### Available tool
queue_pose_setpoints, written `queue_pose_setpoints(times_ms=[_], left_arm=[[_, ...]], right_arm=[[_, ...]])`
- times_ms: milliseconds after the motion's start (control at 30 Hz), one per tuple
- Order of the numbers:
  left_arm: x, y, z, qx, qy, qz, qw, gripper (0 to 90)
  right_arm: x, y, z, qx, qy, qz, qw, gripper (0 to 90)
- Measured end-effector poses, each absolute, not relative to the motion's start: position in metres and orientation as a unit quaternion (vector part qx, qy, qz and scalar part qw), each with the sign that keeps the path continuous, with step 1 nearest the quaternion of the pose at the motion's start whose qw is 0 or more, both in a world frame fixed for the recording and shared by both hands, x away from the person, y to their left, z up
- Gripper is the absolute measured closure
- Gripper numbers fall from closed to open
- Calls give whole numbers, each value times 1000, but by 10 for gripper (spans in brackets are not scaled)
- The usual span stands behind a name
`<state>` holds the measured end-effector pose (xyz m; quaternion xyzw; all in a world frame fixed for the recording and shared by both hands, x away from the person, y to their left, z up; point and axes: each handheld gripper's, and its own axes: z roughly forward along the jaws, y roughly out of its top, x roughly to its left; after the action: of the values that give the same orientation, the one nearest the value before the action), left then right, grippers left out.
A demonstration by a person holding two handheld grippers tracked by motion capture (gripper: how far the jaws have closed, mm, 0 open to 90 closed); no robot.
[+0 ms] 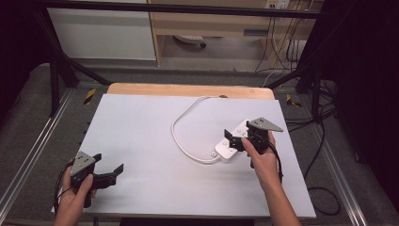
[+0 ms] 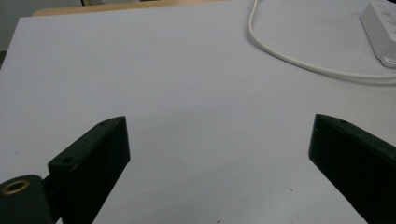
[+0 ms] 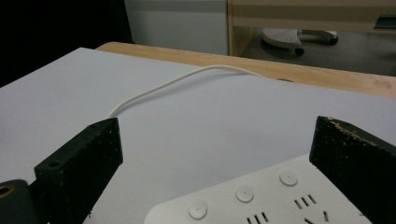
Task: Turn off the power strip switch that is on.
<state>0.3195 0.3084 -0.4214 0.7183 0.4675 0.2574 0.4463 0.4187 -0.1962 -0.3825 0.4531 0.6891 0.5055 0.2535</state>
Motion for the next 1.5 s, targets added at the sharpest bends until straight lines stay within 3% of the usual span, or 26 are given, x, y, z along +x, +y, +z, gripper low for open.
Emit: queue_pose_setpoints(times_ms=[1500], left_arm=[[319, 309, -420, 715, 468, 258, 452, 52]], right_arm=[[356, -245, -384, 438, 684, 518, 269, 44]])
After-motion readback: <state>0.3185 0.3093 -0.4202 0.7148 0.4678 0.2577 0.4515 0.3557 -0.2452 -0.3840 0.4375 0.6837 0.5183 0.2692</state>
